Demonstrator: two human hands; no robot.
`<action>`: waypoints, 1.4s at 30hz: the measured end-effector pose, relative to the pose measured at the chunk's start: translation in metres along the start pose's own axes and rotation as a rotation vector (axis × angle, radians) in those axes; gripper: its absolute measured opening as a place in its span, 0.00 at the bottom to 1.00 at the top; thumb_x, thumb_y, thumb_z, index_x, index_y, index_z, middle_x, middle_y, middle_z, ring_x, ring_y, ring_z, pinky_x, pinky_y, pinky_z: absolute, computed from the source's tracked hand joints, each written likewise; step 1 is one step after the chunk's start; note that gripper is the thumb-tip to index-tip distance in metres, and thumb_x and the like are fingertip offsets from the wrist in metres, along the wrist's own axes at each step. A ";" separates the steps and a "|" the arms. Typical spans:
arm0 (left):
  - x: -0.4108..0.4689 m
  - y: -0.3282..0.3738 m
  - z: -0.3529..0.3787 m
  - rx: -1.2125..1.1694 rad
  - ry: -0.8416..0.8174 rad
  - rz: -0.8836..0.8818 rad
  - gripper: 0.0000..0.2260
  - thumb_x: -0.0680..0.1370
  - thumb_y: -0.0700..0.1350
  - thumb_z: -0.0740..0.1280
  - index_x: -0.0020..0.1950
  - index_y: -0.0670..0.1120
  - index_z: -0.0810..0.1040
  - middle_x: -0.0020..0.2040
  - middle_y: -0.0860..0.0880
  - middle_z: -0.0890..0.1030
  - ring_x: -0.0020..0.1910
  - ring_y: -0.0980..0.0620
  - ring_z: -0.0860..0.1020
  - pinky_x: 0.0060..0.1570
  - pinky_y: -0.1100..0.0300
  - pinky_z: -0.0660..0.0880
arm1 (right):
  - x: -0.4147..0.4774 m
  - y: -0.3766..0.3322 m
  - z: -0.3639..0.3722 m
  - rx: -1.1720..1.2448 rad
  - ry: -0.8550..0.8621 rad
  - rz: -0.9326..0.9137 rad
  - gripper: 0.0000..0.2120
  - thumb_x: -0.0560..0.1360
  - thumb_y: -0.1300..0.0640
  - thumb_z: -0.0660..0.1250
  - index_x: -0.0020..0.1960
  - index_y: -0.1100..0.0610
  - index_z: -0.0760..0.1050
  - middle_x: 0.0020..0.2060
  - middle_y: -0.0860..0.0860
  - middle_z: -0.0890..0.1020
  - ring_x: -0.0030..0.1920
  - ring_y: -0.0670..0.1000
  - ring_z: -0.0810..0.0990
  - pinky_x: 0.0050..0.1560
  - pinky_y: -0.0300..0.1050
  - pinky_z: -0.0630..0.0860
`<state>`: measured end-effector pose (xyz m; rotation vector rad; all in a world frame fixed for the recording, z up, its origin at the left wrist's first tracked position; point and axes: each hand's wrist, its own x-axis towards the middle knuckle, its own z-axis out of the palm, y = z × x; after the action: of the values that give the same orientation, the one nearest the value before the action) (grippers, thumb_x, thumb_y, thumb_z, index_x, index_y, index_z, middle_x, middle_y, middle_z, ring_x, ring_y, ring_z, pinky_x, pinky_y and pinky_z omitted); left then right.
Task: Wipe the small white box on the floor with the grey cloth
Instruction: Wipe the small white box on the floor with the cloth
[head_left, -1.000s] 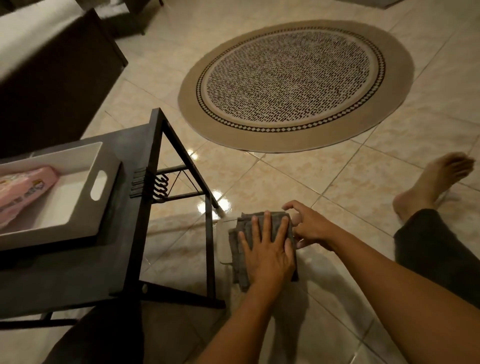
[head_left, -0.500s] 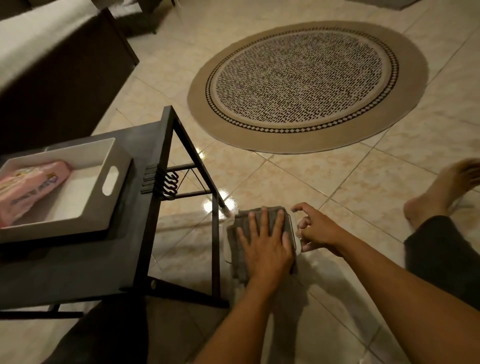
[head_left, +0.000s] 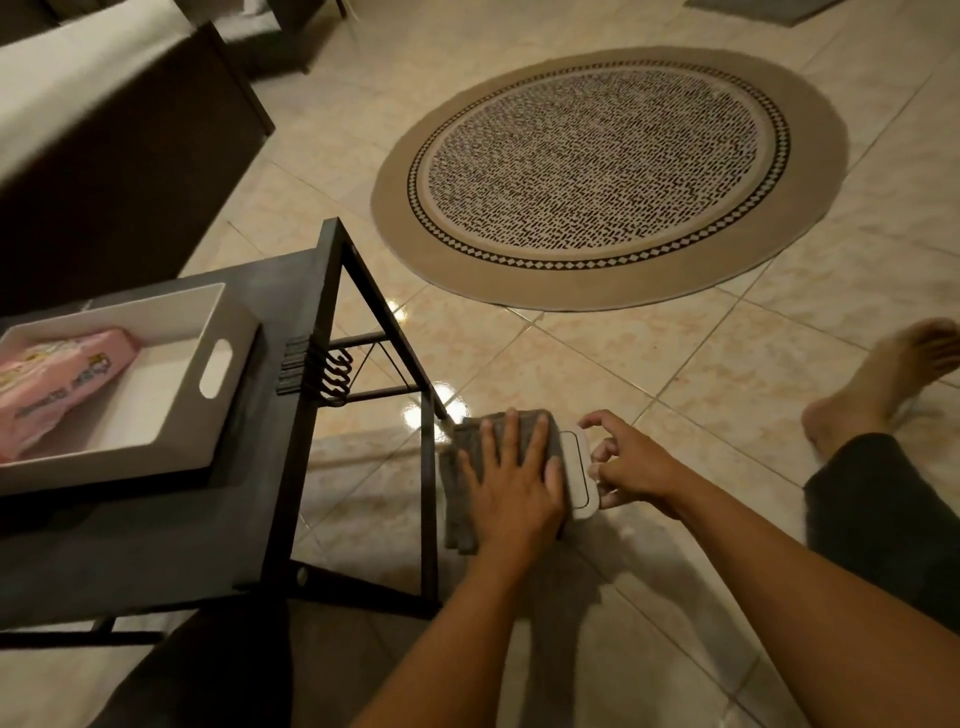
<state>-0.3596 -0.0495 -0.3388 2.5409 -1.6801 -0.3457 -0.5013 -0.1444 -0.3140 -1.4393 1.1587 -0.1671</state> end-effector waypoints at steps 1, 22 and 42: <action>0.004 -0.011 -0.005 -0.004 -0.011 -0.048 0.27 0.81 0.61 0.43 0.77 0.61 0.35 0.80 0.50 0.36 0.76 0.45 0.33 0.72 0.34 0.36 | -0.001 -0.001 0.000 -0.005 0.004 0.000 0.26 0.75 0.72 0.63 0.66 0.48 0.68 0.44 0.59 0.74 0.38 0.56 0.79 0.41 0.57 0.85; -0.048 0.004 0.009 -0.050 0.015 -0.072 0.27 0.79 0.64 0.35 0.77 0.61 0.38 0.79 0.48 0.36 0.77 0.43 0.34 0.70 0.36 0.34 | 0.004 0.001 0.002 0.014 -0.004 -0.007 0.26 0.75 0.72 0.63 0.65 0.46 0.68 0.45 0.59 0.74 0.39 0.56 0.79 0.39 0.54 0.85; -0.035 -0.031 -0.005 0.014 -0.046 0.052 0.27 0.81 0.62 0.48 0.77 0.65 0.38 0.78 0.53 0.34 0.76 0.48 0.32 0.72 0.41 0.31 | 0.000 0.000 0.001 0.036 -0.014 0.001 0.26 0.76 0.73 0.62 0.65 0.46 0.68 0.45 0.58 0.74 0.38 0.55 0.80 0.35 0.48 0.83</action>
<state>-0.3438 -0.0049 -0.3349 2.5132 -1.7669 -0.3925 -0.5007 -0.1437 -0.3142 -1.4061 1.1403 -0.1761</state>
